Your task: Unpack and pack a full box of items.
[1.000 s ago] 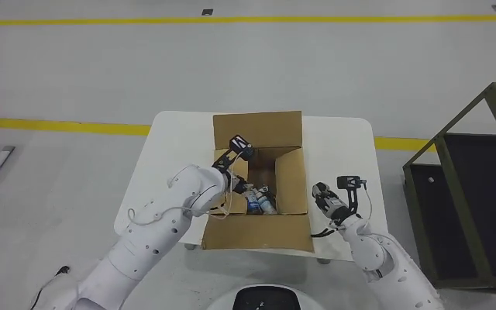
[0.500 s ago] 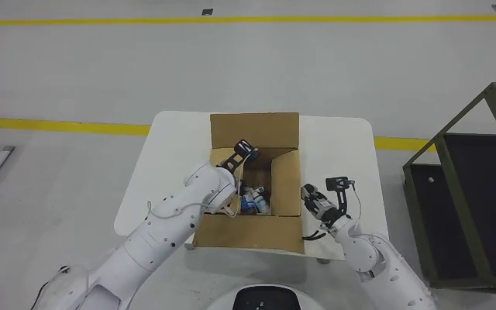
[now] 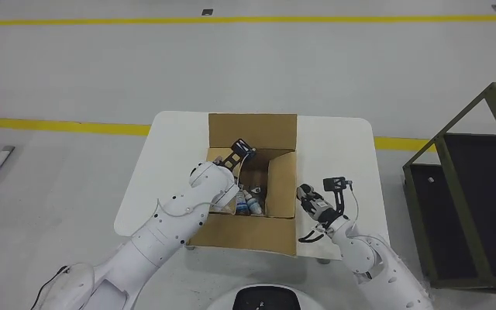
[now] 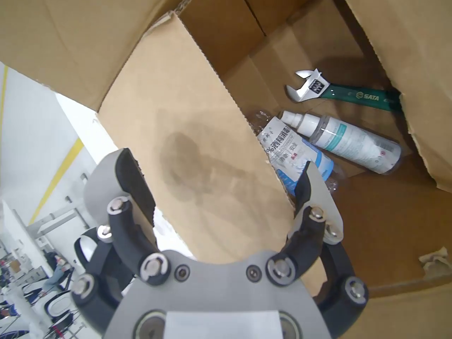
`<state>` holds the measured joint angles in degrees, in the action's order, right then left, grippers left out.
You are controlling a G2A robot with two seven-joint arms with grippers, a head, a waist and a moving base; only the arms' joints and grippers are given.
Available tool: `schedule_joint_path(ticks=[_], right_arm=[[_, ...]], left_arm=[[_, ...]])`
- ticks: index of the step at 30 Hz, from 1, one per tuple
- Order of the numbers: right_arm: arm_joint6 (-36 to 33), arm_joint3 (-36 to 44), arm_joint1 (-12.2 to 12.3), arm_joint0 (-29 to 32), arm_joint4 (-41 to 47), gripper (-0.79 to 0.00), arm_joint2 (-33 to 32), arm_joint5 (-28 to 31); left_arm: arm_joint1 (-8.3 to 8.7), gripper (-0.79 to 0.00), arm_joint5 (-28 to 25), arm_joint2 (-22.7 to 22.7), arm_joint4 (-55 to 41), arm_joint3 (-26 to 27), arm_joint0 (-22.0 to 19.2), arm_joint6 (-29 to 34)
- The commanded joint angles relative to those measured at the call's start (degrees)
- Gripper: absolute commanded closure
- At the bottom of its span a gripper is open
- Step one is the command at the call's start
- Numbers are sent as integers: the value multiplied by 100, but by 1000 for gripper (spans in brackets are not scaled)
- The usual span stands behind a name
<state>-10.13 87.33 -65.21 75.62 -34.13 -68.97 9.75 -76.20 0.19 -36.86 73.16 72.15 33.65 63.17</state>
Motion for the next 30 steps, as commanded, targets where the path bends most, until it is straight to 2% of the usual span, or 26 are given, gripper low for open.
schedule_joint_path(ticks=[1, 2, 3, 4, 8, 9, 24, 30], right_arm=[[4, 11, -7, 0, -6, 0, -5, -28], [4, 15, -11, -4, -12, 0, -6, -40], [6, 15, -16, -8, -17, 0, -5, -49], [9, 17, -21, -11, -9, 0, -4, -58], [11, 4, -38, -32, 10, 0, -12, -58], [5, 0, -41, -38, 10, 0, -16, -57], [-14, -84, -80, -112, 72, 0, -142, 51], [10, -92, -94, -141, 112, 0, -206, 92]], left_arm=[[-23, -785, -9, 42, 153, -25, 11, -15], [-34, -760, -13, 54, 214, -29, 17, -22], [-43, -680, -3, 64, 293, -37, 25, -28], [-52, -496, 9, 64, 346, -46, 39, -29], [-67, -179, 86, 19, 630, -71, 79, -74], [-69, -6, 100, -2, 687, -61, 94, -93], [-15, 0, 96, -552, 1195, 214, 471, -419], [9, 0, -19, -962, 870, 499, 607, -518]])
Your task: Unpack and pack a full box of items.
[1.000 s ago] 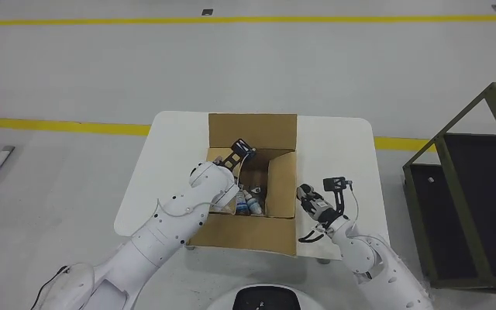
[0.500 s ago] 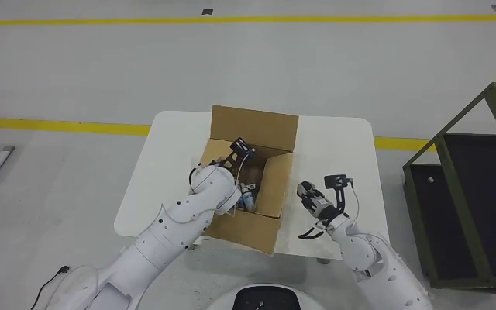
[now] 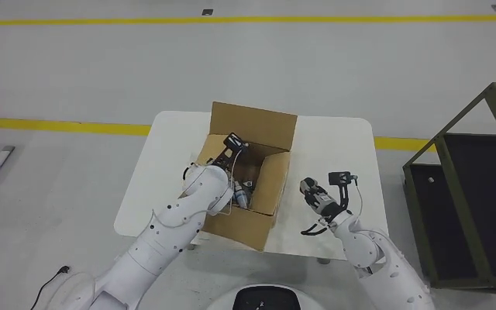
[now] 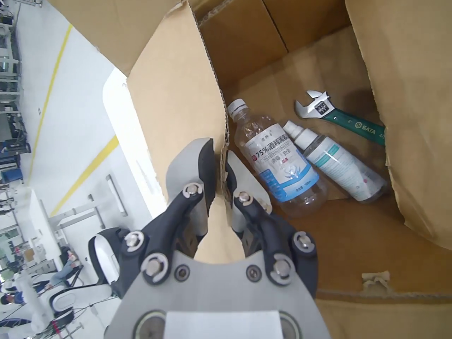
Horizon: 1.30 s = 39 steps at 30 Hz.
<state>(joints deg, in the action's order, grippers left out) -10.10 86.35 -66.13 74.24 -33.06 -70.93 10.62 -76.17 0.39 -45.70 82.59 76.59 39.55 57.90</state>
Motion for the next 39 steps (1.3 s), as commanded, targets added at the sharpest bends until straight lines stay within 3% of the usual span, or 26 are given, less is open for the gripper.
schedule_joint_path(ticks=[1, 12, 18, 26, 27, 29, 30, 31, 32, 39], right_arm=[[36, 18, -5, -7, 35, 0, -29, 15], [276, 167, 2, 59, 594, 0, -496, 368], [244, 327, 18, 79, 718, 0, -738, 442], [-363, 113, -16, -206, 763, 0, -465, 600], [-409, 33, -24, -258, 744, 0, -418, 592], [-591, -127, -39, -367, 688, 0, -302, 557], [-637, -188, -46, -411, 656, 0, -256, 538], [-701, -255, -55, -440, 670, 0, -208, 527], [-758, -315, -61, -474, 680, 0, -177, 513], [-956, -543, -86, -600, 704, 0, -86, 433]], left_arm=[[10, 0, -61, -187, -275, 113, 57, 32], [158, 0, -374, -1529, -2144, 1160, 494, 685], [223, 0, -156, -2145, -3075, 1678, 842, 859], [293, 0, -2, -2560, -3694, 1602, 974, 1120], [297, -31, 33, -2584, -3760, 1545, 980, 1133], [315, -345, 30, -2612, -3674, 1481, 957, 1109], [321, -394, 21, -2620, -3674, 1448, 956, 1097], [328, -733, 22, -2632, -3654, 1414, 947, 1084], [337, -785, 18, -2632, -3587, 1395, 935, 1072], [410, -785, -56, -2572, -2797, 1322, 881, 1029]])
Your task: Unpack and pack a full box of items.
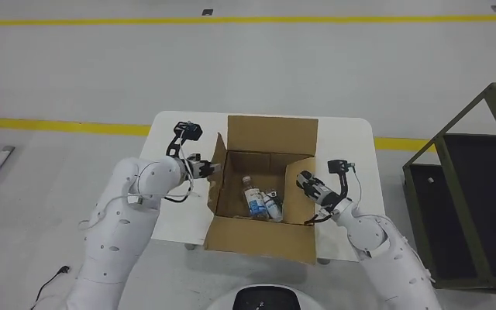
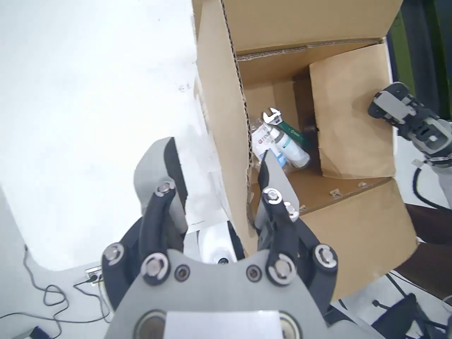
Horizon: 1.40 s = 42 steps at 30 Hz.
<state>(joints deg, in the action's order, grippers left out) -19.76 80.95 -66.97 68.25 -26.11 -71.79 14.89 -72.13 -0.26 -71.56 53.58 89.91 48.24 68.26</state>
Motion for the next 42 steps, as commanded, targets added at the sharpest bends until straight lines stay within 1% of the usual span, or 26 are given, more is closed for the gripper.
schedule_joint_path(ticks=[1, 3, 6, 14, 23, 28, 34, 42], right_arm=[[18, -4, -3, -4, 0, 0, -2, 5], [49, 0, -4, -11, 3, 0, -24, 16], [50, 35, -6, -25, 1, 0, -40, 31], [76, 67, -16, -73, 40, 0, -69, 97], [147, 151, -19, -64, 90, 0, -139, 193], [284, 276, -4, 24, 119, 0, -291, 256], [264, 669, 54, 199, 109, 0, -653, 213], [337, 1169, 124, 633, 80, 0, -1152, 58]], left_arm=[[17, -785, 2, 34, 273, -24, 12, -12], [47, -785, -27, 141, 920, 7, 19, -111], [66, -785, -4, 256, 1448, 5, 54, -159], [80, -785, 72, 525, 2550, -228, 90, -282], [32, -785, 148, 796, 3159, -555, 93, -463], [10, -785, 163, 846, 3402, -685, 76, -637], [-20, -785, 208, 845, 3482, -748, 127, -815], [-76, -785, 192, 936, 3578, -981, 179, -1057]])
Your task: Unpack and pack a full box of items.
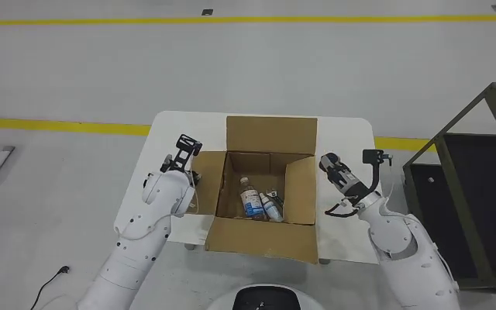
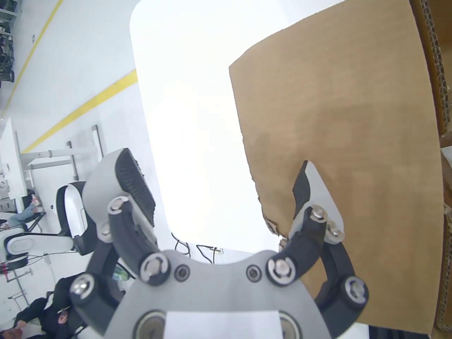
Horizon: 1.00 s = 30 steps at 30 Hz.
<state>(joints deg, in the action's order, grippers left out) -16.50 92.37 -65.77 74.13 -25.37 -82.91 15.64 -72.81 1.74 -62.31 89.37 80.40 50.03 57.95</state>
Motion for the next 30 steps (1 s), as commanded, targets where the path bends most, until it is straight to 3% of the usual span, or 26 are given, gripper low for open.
schedule_joint_path(ticks=[1, 8, 13, 24, 30], right_arm=[[24, 43, 7, 92, 31, 0, -80, -25], [187, 46, 24, 315, -206, 0, -263, -374], [317, 120, 3, 607, -299, 0, -239, -838], [355, -452, -83, 591, -122, 0, 223, -583], [281, -797, -147, 315, -23, 0, 585, -187]], left_arm=[[-14, -785, -18, 25, 18, -74, 4, -51], [-59, -785, -95, -24, -143, -44, -51, -27], [-52, -785, -235, -256, -311, 735, -134, 128], [-107, -785, -656, -434, -1774, 1954, 20, 261], [-183, -785, -988, -181, -2833, 1876, -52, 173]])
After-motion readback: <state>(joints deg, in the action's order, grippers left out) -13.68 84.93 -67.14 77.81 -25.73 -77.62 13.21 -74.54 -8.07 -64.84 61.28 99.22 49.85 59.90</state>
